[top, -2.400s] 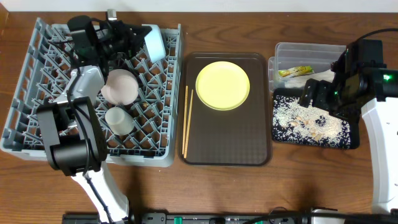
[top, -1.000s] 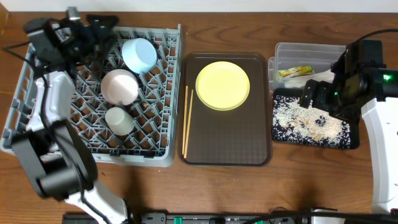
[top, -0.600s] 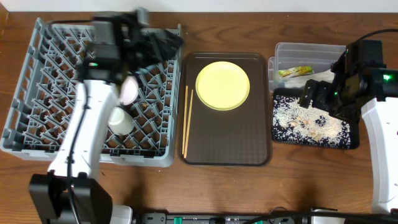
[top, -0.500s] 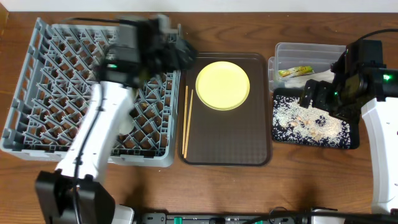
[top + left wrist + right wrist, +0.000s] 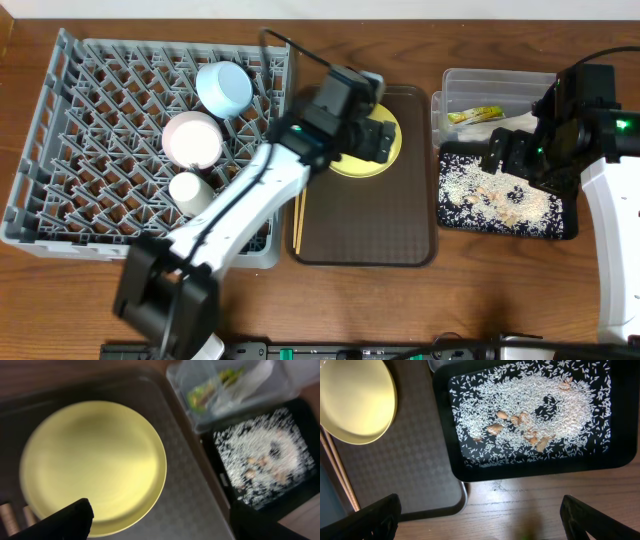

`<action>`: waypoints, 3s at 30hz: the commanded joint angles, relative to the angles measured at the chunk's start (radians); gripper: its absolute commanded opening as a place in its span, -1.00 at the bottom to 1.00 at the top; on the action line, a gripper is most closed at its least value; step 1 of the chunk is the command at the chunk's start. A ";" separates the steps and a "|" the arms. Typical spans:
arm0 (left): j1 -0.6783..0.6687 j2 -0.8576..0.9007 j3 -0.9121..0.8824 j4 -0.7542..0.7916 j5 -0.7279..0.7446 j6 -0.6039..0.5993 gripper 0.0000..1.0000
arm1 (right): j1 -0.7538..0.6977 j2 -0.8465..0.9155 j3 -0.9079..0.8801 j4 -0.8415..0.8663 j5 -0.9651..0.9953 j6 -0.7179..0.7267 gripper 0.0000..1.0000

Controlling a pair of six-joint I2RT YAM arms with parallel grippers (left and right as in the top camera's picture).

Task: Sort waste into correct bins and load items into the dishwasher
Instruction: 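Withdraw the left gripper from the rack and move it back to the tray, then lower the left gripper onto the wooden chopsticks and pinch one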

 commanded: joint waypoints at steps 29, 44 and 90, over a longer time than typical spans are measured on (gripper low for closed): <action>-0.146 0.274 0.003 0.020 -0.330 0.227 0.56 | -0.006 -0.001 0.003 -0.002 0.005 -0.013 0.99; -0.032 -0.010 0.003 -0.414 -0.343 -0.338 0.44 | -0.006 -0.001 0.003 -0.005 0.005 -0.024 0.99; -0.018 0.165 -0.165 -0.342 -0.280 -0.602 0.58 | -0.006 -0.001 0.003 -0.012 0.005 -0.023 0.99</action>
